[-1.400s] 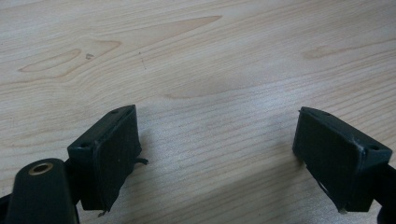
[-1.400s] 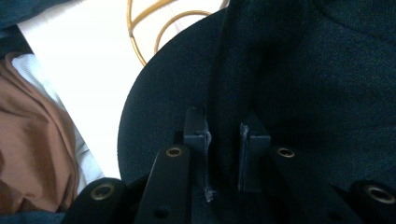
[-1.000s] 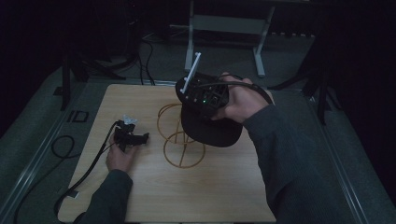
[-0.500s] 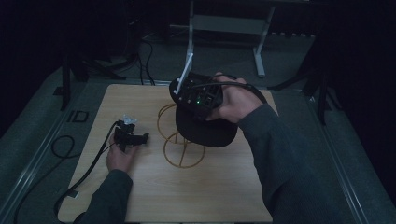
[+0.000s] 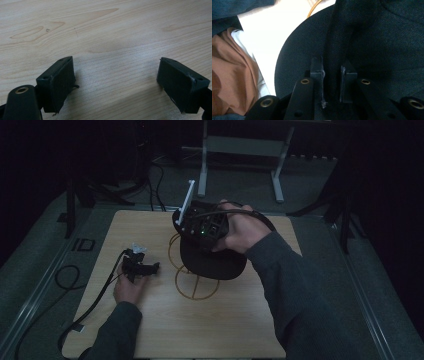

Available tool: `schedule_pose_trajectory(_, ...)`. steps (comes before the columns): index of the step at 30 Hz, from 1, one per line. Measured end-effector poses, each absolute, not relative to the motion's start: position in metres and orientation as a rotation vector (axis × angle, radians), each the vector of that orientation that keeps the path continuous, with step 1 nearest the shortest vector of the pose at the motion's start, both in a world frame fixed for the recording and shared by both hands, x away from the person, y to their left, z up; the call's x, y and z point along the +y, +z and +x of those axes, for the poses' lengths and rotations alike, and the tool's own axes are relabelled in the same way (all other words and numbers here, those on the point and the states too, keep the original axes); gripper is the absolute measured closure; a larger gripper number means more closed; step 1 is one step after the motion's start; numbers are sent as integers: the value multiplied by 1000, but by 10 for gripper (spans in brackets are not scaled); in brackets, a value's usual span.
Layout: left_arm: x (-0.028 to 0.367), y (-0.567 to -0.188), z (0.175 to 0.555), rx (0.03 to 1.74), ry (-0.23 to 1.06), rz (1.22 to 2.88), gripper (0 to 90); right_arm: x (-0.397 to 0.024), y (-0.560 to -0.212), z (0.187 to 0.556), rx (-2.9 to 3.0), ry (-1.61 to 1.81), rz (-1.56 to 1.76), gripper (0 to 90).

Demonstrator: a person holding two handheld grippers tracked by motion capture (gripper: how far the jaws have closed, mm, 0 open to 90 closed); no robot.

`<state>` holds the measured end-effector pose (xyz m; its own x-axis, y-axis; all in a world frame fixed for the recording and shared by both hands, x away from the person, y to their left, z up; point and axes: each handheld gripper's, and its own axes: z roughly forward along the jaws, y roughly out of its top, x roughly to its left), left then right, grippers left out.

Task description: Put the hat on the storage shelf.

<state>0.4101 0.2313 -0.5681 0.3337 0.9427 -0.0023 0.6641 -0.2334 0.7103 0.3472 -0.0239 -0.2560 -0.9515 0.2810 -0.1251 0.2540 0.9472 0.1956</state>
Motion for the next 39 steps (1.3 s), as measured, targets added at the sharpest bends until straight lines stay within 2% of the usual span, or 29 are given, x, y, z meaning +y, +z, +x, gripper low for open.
schedule_pose_trajectory(25,231,-568,410,1407,577,1984,143,9,-283,345,2999,203,316,758)
schedule_pose_trajectory(39,231,-568,410,1406,577,1985,143,17,-295,346,3025,202,247,717)
